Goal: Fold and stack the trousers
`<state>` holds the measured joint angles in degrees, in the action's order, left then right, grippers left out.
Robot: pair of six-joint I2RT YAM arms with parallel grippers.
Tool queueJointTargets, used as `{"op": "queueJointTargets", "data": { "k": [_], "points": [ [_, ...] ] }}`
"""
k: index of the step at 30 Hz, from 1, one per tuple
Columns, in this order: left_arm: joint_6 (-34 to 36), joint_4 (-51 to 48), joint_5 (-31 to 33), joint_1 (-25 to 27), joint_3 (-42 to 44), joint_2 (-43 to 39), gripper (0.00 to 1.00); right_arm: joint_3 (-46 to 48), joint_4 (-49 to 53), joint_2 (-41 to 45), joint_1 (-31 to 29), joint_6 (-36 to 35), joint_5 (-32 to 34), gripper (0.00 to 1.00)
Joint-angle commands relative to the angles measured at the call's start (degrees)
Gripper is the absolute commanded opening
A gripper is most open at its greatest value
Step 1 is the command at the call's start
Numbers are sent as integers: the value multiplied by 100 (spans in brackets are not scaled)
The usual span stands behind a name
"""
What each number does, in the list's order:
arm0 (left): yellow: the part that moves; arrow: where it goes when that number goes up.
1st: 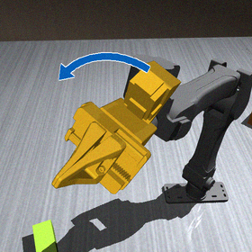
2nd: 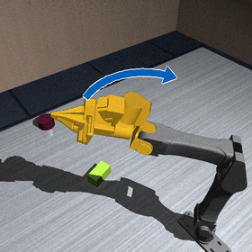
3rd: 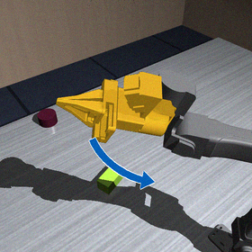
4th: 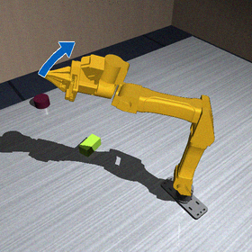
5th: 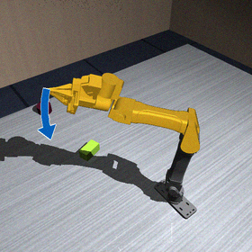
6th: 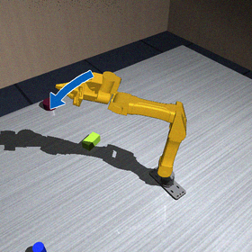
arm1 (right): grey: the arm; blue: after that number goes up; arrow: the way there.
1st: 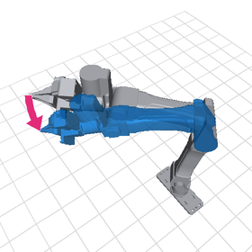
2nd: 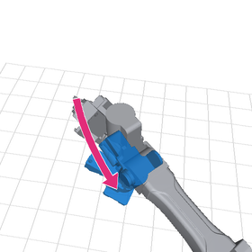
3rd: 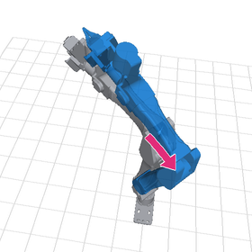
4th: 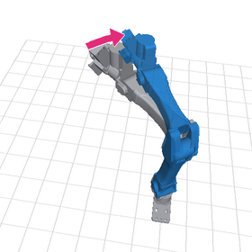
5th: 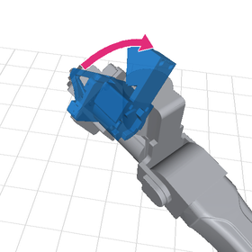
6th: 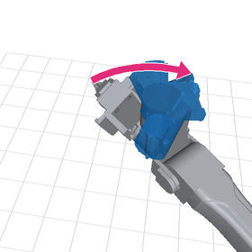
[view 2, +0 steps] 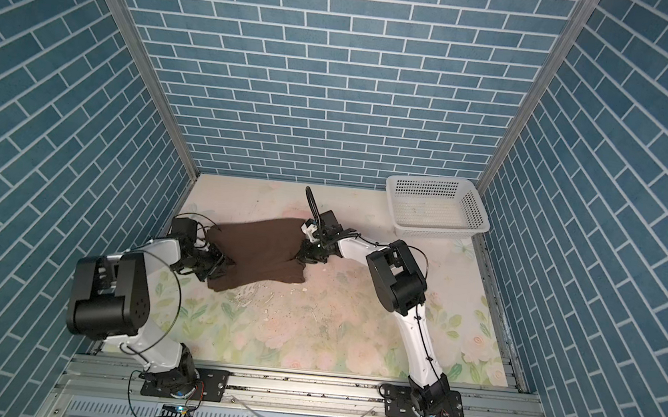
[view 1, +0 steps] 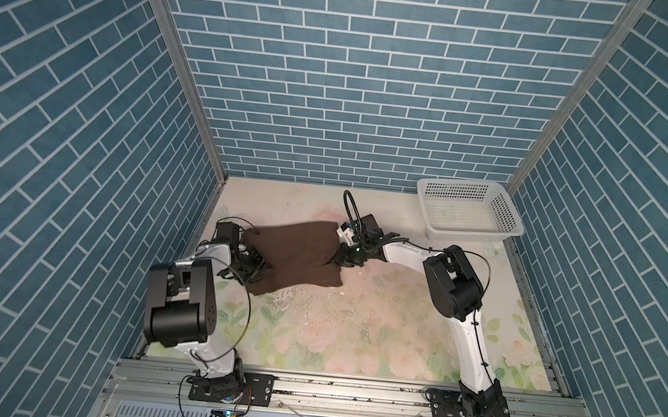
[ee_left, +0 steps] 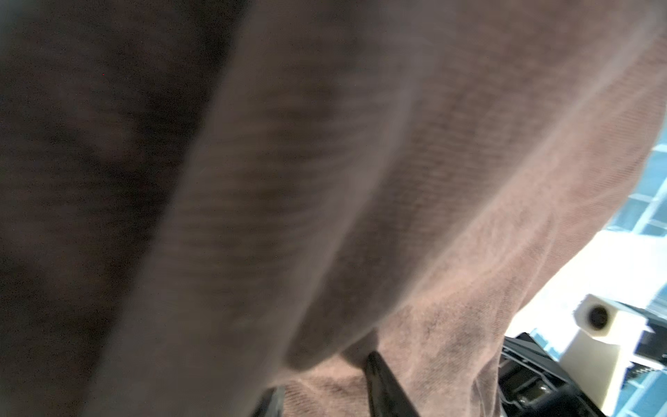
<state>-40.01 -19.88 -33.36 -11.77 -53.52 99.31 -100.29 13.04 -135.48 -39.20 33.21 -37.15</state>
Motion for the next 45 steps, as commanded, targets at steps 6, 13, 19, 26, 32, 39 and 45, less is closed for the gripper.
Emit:
{"op": "queueJointTargets", "data": {
  "k": [6, 13, 19, 26, 32, 39, 45],
  "points": [
    [-165, 865, 168, 71, -619, 967, 38, -3111, 2010, -1044, 208, -351, -268, 0],
    [438, -885, 2021, 819, -1083, -459, 41, -1697, 1490, 271, 386, -930, -80, 0],
    [306, -1270, 3092, 2196, -1075, -997, 45, 881, -227, 2167, 529, -911, 339, 1],
    [-98, -1201, 3184, 3104, -1417, -142, 35, 2752, -1019, 3570, 733, -836, 1209, 2],
    [-236, -1142, 3232, 3280, -1992, 859, 33, 3405, -988, 4071, 892, -808, 1411, 0],
    [-352, -1099, 3048, 2838, -2663, 1781, 24, 3556, -570, 4262, 1107, -834, 1534, 0],
    [-497, -815, 2926, 2051, -2443, 2055, 22, 3412, -220, 4267, 1273, -850, 1544, 0]
  ]
}}
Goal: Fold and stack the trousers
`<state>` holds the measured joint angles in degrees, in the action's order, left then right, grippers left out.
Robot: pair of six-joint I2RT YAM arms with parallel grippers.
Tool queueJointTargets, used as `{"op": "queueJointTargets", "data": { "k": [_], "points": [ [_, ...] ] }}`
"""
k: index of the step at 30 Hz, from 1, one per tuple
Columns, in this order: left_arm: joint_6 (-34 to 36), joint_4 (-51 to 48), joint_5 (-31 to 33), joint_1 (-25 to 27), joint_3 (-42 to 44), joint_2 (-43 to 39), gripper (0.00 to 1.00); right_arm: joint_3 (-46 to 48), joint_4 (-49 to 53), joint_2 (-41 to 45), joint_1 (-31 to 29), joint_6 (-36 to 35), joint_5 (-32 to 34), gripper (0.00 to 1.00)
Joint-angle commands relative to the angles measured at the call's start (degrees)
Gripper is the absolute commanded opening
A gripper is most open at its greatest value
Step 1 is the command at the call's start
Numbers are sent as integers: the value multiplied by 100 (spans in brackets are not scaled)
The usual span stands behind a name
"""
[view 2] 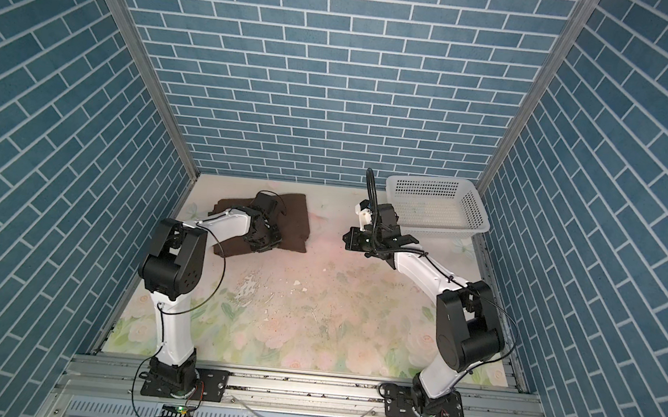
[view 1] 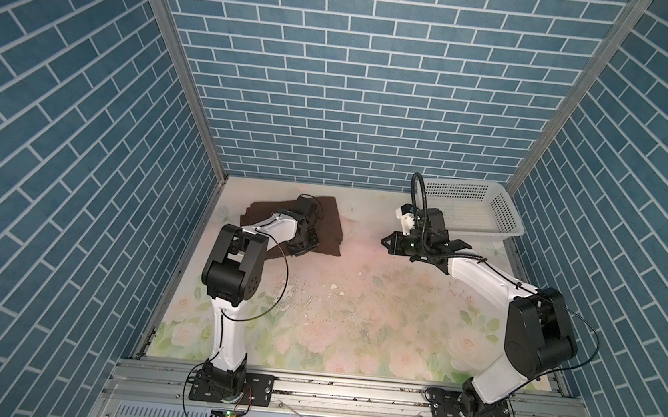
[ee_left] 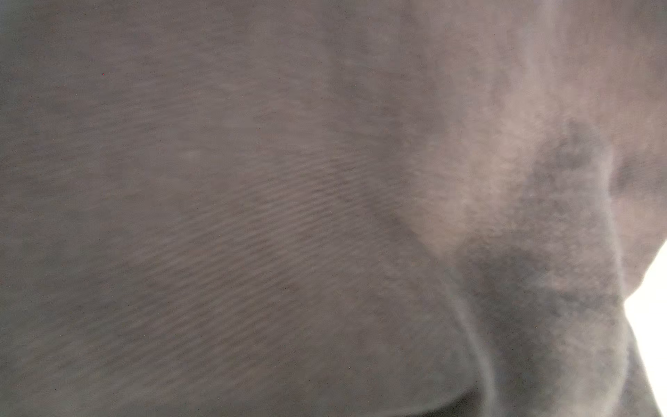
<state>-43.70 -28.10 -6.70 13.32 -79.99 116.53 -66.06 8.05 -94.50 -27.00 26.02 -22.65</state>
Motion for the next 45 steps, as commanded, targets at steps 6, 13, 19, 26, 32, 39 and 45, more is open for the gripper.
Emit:
{"op": "queueJointTargets", "data": {
  "k": [6, 13, 19, 26, 32, 39, 45],
  "points": [
    [174, -124, 181, -975, -245, 606, 23, 144, 439, 322, 81, -97, 73, 0],
    [362, -691, 407, -1107, -1150, 792, 24, 529, 721, 793, 90, -149, 163, 0],
    [464, -756, 271, -1113, -1230, 188, 22, 1073, 827, 1533, 90, -297, 149, 1],
    [668, -1097, 640, -1110, -152, -1934, 30, 1517, 1414, 3175, 90, -536, 1799, 11],
    [582, -1200, 1335, -1111, 1141, -4342, 55, 1704, 1748, 3800, 90, -459, 3665, 99],
    [695, -1261, 2300, -1129, 1865, -6206, 99, 2119, 1462, 4353, 99, -380, 5636, 99],
    [894, -77, 2255, -1128, 3076, -6810, 99, 3045, -482, 4591, 116, -1686, 6128, 99]
  ]
}}
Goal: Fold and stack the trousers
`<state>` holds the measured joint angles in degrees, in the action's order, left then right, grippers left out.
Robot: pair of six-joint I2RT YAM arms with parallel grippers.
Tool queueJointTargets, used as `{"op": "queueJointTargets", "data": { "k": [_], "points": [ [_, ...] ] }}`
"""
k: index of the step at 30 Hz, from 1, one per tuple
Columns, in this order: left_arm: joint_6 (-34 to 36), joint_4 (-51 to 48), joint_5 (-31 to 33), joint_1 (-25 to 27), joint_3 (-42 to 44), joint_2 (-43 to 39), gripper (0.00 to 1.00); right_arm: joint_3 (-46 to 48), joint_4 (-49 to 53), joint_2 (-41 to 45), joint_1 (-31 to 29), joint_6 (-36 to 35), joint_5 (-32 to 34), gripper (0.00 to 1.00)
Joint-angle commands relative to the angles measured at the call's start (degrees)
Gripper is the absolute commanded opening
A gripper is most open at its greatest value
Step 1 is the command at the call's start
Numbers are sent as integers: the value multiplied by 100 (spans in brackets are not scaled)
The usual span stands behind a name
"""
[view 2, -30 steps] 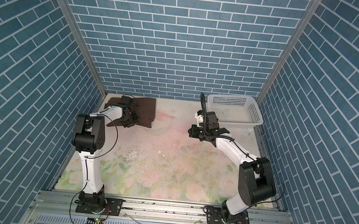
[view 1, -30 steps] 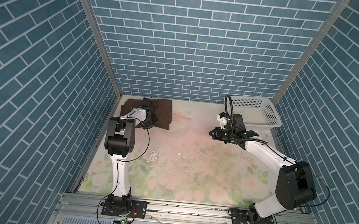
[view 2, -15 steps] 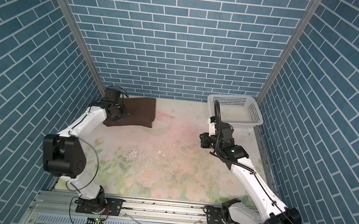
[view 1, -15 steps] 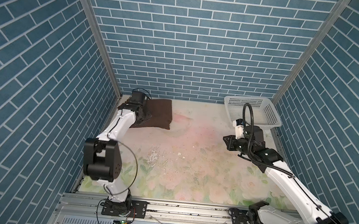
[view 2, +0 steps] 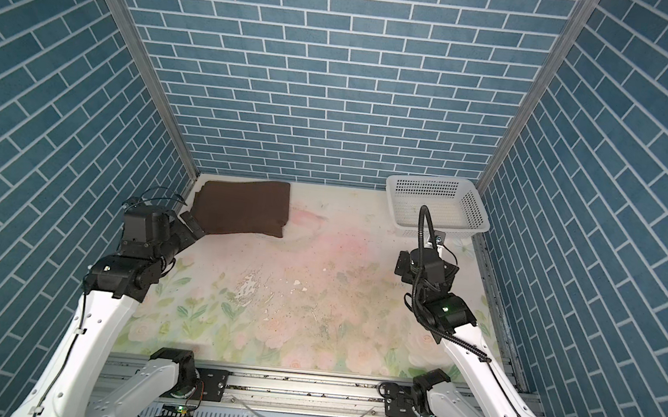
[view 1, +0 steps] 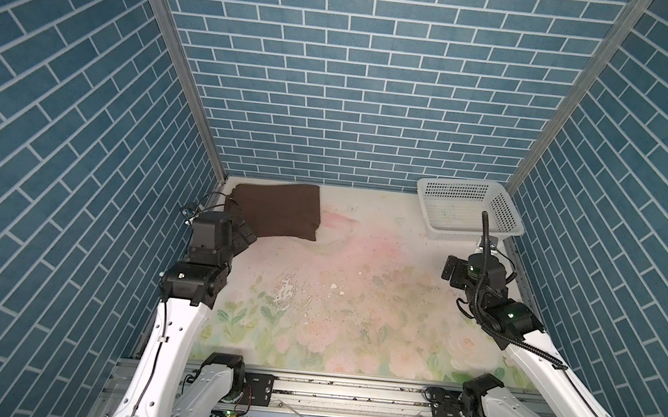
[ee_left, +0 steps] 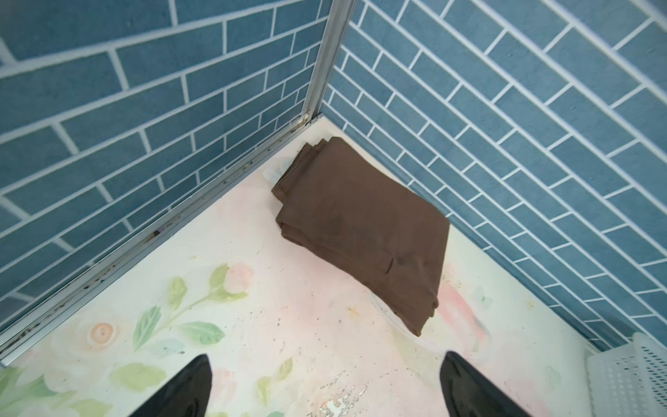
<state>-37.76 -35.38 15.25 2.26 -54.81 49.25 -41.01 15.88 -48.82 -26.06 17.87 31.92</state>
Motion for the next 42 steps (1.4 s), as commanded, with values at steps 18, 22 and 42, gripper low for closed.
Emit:
{"op": "queueJointTargets", "data": {
  "k": [18, 22, 42],
  "points": [
    [2187, 3958, -137, -16, 3013, 227, 99, 1172, -4003, -2875, 1726, -1321, 401, 99],
    [2476, 4745, -146, -78, 3147, 672, 99, 1171, -4383, -3272, 2052, -955, -152, 99],
    [3868, 8749, -624, -111, 3636, 3545, 99, 1962, -6846, -3993, 2665, -1399, -2153, 99]
  ]
}}
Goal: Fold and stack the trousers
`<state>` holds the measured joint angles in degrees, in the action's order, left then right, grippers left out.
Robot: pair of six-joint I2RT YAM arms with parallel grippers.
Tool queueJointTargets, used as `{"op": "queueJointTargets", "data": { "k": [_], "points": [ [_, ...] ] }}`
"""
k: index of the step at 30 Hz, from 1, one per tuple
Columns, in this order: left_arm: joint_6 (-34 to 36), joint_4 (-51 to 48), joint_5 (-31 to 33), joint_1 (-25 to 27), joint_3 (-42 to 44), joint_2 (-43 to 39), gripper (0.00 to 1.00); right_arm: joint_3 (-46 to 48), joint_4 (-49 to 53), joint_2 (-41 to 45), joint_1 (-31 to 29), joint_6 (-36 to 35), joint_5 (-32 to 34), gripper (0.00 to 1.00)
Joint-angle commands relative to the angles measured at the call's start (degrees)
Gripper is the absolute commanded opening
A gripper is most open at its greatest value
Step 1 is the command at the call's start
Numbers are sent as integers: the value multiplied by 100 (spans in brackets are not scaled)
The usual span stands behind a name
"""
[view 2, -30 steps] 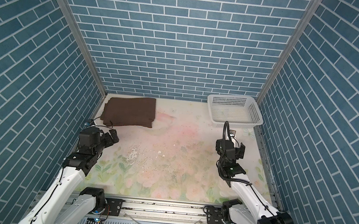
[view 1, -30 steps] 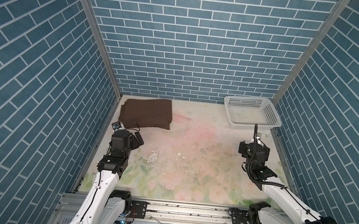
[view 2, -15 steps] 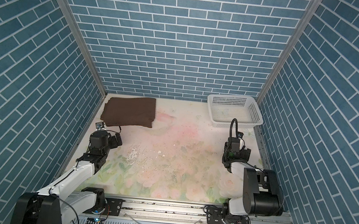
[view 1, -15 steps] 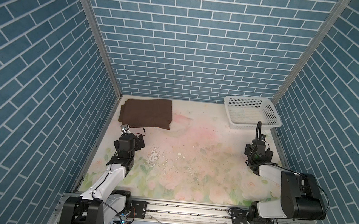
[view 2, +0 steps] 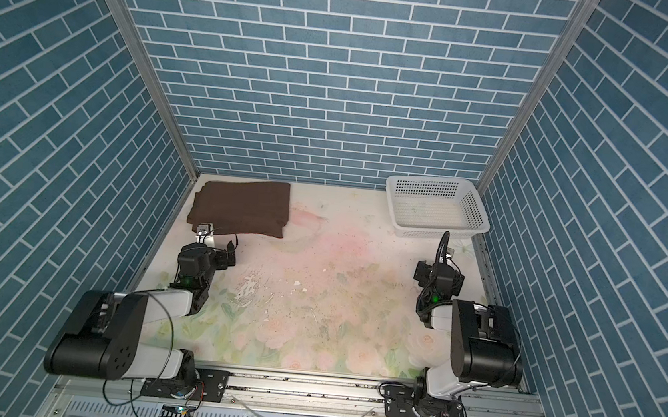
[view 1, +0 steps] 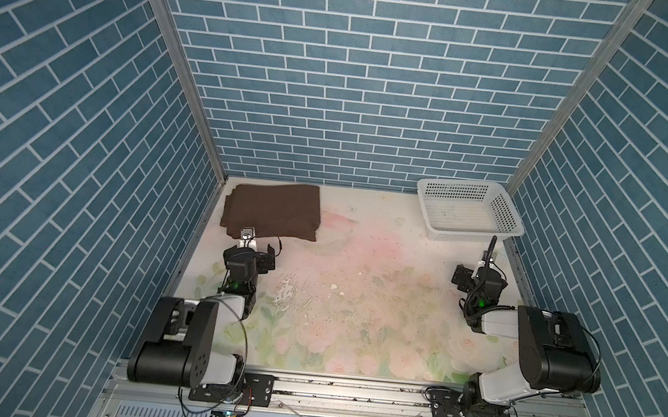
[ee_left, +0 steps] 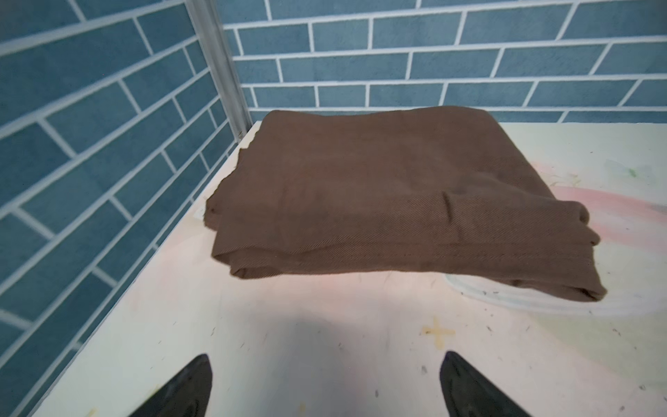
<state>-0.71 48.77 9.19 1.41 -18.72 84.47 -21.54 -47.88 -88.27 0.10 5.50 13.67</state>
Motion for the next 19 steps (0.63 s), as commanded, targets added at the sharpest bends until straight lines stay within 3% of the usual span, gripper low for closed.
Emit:
{"op": "queueJointTargets", "data": {
  "k": [1, 2, 6, 19],
  "points": [
    [22, 376, 329, -20, -27, 104, 99, -4, -281, 29, 58, -145, -390, 99],
    [183, 787, 327, 48, -3, 335, 99, -2, -456, -56, 63, -195, -428, 99],
    [543, -187, -469, 126, -409, 252, 99, -3, -344, -4, 77, -181, -425, 99],
    [519, -51, -491, 105, -382, 292, 99, -88, -210, -2, 228, -154, -823, 99]
  ]
}}
